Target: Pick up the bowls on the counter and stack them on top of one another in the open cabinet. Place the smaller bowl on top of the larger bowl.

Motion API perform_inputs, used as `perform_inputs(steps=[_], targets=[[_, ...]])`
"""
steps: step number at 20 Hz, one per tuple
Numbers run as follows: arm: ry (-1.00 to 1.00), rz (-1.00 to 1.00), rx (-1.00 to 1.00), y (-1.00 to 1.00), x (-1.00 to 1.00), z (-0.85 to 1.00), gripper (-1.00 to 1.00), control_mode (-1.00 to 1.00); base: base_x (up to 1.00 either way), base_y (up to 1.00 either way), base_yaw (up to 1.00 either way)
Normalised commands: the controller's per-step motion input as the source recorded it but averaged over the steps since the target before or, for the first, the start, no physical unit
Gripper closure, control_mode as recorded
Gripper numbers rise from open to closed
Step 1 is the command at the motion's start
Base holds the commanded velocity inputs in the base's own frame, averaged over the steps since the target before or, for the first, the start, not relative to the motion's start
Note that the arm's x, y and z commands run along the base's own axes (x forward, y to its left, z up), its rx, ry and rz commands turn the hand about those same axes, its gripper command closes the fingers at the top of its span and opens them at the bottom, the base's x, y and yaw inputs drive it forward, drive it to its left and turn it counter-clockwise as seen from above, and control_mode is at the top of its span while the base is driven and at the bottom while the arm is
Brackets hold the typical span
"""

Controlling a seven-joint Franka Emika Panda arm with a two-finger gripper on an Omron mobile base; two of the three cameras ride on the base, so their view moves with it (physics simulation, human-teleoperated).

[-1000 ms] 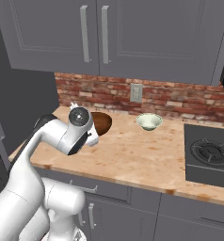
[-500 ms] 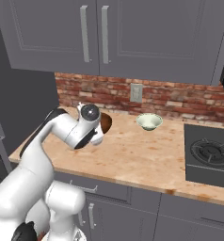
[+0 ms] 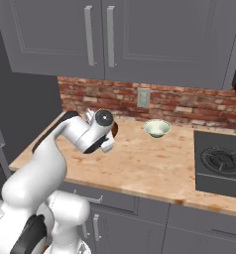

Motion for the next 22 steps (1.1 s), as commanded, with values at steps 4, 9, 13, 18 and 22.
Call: perform_inputs(steps=[4,9,13,18,22], targets=[[-0.04,0.02,0.0,0.02,0.21,-0.25,-1.0,-1.0,0.0,0.0,0.0],[-0.02,0.02,0.0,0.01,0.21,-0.2,-1.0,-1.0,0.0,0.0,0.0],[0.0,0.01,0.01,0.01,0.28,-0.12,-1.0,-1.0,0.0,0.0,0.0],[0.03,0.01,0.01,0.0,0.34,-0.09,-1.0,-1.0,0.0,0.0,0.0],[0.05,0.01,0.02,0.0,0.38,-0.1,-1.0,-1.0,0.0,0.0,0.0]])
